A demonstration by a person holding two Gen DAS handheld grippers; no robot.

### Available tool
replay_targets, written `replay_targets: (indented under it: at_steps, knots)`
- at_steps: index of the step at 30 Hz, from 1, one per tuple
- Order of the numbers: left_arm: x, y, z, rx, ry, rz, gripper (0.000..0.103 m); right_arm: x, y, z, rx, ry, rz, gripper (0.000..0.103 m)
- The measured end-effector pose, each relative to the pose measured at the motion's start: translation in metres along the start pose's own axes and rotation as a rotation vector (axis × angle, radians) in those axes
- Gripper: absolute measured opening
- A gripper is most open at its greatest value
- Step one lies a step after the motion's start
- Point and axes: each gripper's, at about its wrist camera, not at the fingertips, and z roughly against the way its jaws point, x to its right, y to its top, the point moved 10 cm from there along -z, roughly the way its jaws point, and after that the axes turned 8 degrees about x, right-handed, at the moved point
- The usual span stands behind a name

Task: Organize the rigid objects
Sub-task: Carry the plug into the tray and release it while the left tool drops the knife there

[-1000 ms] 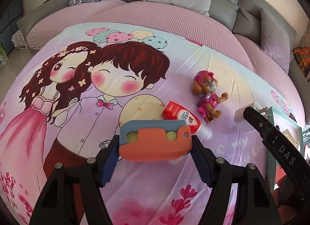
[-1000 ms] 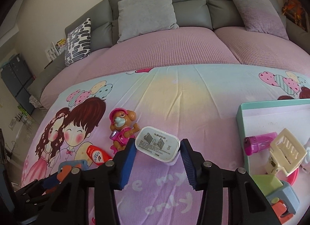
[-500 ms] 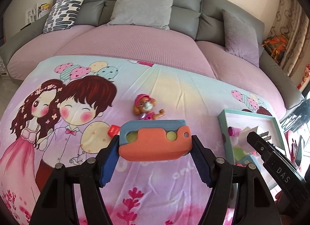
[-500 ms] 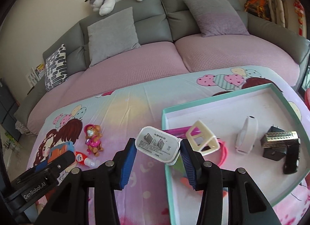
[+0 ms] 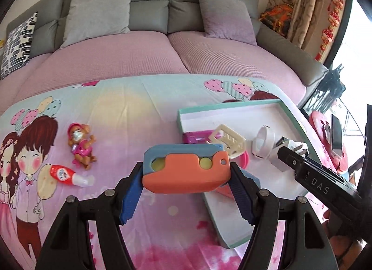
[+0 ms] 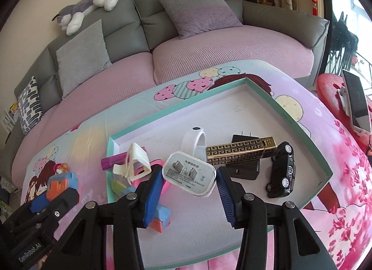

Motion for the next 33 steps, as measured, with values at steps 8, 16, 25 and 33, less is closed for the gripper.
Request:
replay_targets:
  at_steps: [8, 16, 25, 33]
  knots:
    - [0.051, -0.023, -0.019, -0.083, -0.037, -0.121, 0.072, 0.022, -0.005, -0.007, -0.04, 0.015, -0.056, 0.05]
    - [0.072, -0.039, -0.031, -0.146, -0.026, -0.22, 0.072, 0.035, -0.009, -0.013, -0.07, 0.025, -0.094, 0.05]
    - [0.084, -0.046, -0.041, -0.175, -0.011, -0.268, 0.072, 0.042, -0.019, -0.023, -0.121, 0.014, -0.08, 0.05]
    - [0.081, -0.044, -0.045, -0.181, 0.002, -0.265, 0.073, 0.04, -0.016, -0.019, -0.121, 0.023, -0.073, 0.054]
